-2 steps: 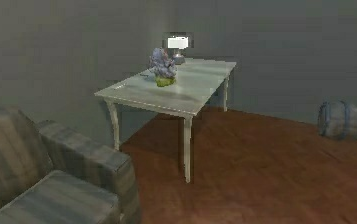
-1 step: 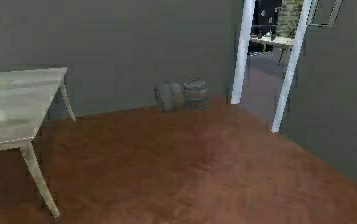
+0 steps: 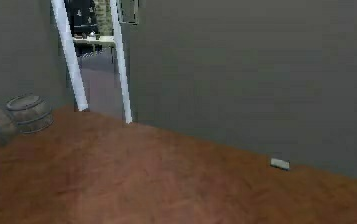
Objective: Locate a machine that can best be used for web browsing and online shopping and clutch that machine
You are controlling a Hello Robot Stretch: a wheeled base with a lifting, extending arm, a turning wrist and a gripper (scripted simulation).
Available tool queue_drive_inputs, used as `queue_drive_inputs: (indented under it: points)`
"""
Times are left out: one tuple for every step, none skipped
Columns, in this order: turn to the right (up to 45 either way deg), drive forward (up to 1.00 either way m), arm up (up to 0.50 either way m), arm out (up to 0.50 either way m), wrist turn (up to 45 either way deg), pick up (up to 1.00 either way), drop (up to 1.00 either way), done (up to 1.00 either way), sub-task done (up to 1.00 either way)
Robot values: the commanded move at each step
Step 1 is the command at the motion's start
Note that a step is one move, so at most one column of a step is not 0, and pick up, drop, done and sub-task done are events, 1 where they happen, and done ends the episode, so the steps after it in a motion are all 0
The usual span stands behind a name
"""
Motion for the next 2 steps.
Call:
queue_drive_inputs:
  points:
    - [45.0, 0.0, 0.0, 0.0, 0.0, 0.0, 0.0, 0.0, 0.0]
    - [30.0, 0.0, 0.0, 0.0, 0.0, 0.0, 0.0, 0.0, 0.0]
